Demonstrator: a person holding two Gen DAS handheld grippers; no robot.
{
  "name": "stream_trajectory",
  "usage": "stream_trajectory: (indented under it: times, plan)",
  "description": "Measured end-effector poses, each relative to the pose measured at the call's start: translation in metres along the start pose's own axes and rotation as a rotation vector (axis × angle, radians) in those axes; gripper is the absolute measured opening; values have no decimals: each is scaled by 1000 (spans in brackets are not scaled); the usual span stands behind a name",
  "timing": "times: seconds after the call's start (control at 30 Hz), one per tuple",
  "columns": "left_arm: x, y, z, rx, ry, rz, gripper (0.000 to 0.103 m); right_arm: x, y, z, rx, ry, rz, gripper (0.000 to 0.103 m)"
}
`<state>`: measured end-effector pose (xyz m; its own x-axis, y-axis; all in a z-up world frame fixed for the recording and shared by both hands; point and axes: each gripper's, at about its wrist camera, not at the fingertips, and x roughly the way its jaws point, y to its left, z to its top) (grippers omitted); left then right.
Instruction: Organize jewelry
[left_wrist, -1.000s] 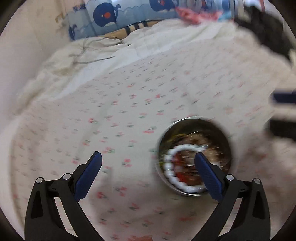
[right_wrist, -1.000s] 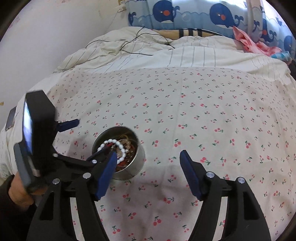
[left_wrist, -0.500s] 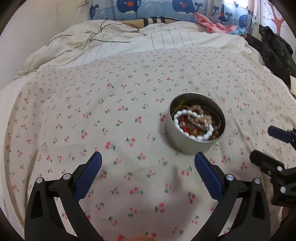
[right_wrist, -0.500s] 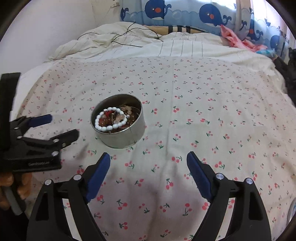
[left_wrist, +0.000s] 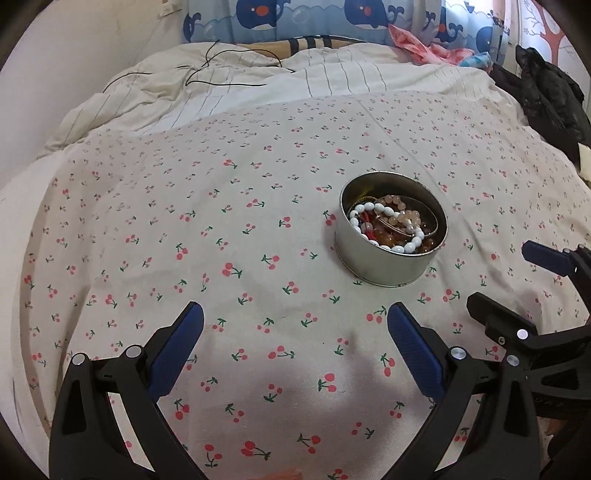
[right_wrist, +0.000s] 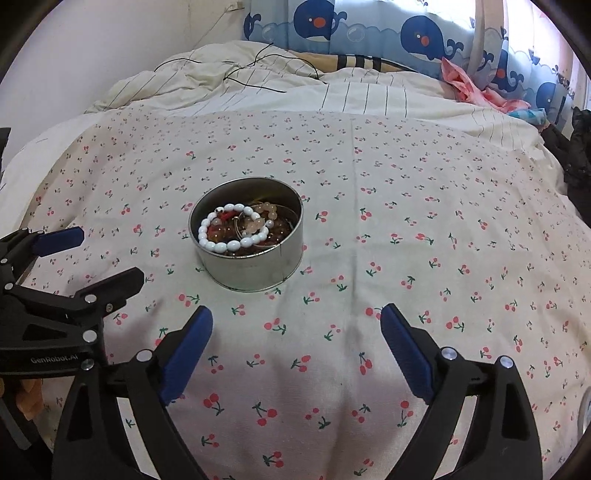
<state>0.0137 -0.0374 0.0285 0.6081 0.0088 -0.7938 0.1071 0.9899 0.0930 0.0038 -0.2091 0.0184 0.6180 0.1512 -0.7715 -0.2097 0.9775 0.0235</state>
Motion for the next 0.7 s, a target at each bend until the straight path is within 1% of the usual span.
stream_trajectory:
  times: [0.33,0.57,0.7]
  plan:
    - [0,2,1,-15,4,1,96,5,-1,-1,3,17,-23,90]
    - [4,2,0,-29,22,-22,96,6,-3,-2,5,23,-47,91]
    - [4,2,-1,-30,25,-22,96,5,-3,-3,6,23,-54,92]
